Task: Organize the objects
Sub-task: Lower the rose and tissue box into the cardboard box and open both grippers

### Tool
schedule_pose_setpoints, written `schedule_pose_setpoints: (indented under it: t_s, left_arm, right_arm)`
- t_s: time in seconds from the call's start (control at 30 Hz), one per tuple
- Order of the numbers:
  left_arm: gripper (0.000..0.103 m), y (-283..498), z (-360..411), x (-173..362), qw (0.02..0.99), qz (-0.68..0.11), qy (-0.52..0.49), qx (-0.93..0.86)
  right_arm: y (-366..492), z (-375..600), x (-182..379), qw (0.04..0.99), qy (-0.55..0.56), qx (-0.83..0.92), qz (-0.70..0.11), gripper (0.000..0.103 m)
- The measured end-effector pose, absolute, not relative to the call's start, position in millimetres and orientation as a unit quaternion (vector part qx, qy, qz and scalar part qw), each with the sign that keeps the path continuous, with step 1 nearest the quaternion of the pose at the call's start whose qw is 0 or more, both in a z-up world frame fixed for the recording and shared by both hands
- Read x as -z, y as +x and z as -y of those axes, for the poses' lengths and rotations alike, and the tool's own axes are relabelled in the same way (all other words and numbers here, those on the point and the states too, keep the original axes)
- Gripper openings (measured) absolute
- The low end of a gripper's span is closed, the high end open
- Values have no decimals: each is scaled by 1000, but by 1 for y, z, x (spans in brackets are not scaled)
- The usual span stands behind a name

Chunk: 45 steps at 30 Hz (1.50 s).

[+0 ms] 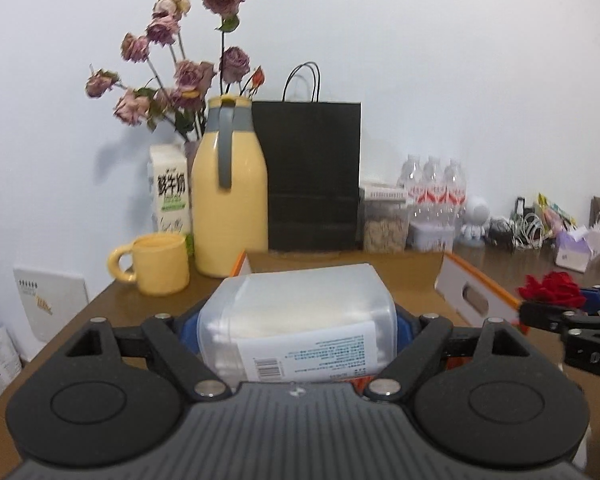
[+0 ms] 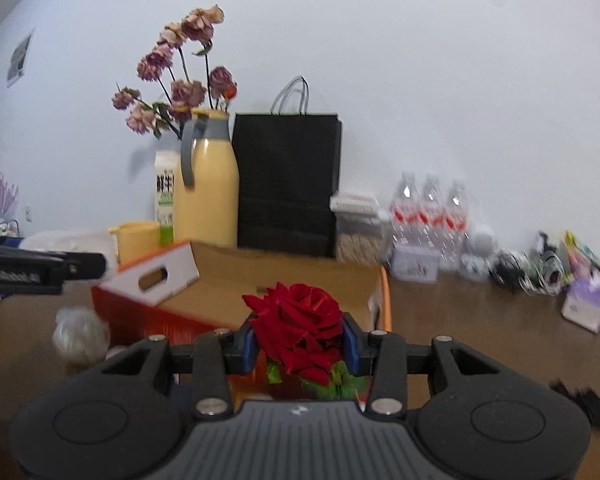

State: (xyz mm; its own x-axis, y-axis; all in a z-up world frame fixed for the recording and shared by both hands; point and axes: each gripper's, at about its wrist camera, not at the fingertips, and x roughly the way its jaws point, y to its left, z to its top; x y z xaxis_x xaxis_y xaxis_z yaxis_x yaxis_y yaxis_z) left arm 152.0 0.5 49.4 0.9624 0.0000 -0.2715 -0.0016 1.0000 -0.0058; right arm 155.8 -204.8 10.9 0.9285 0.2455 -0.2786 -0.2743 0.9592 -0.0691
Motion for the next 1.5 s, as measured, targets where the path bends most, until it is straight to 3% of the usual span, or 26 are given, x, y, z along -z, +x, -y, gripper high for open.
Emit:
schedule_pose_setpoints:
  t_s: [0.23, 0.47, 0.57, 0.77, 0.83, 0.9, 1.0, 1.5]
  left_arm:
    - [85, 209, 12, -55, 991, -135, -7, -8]
    - [86, 263, 15, -36, 985, -169, -6, -34]
    - [86, 273, 19, -23, 982, -189, 11, -28]
    - [86, 280, 18, -9, 977, -210, 13, -25]
    - [91, 278, 17, -9, 978, -204, 11, -27]
    - [103, 274, 16, -11, 981, -191, 9, -34]
    - [103, 269, 14, -14, 983, -179, 3, -35]
    - [103, 247, 13, -33, 990, -140, -6, -24]
  right_arm:
    - [223, 180, -28, 978, -52, -147, -136, 39]
    - [285, 178, -6, 971, -36, -137, -194, 39]
    - [297, 181, 8, 962, -31, -140, -233, 39]
    - [292, 180, 10, 961, -34, -142, -235, 41]
    - [291, 181, 11, 962, -32, -139, -233, 47]
    - [287, 182, 10, 964, -31, -136, -225, 75]
    - [280, 182, 5, 970, -29, -135, -199, 97]
    - [266, 191, -3, 981, -19, -117, -152, 100]
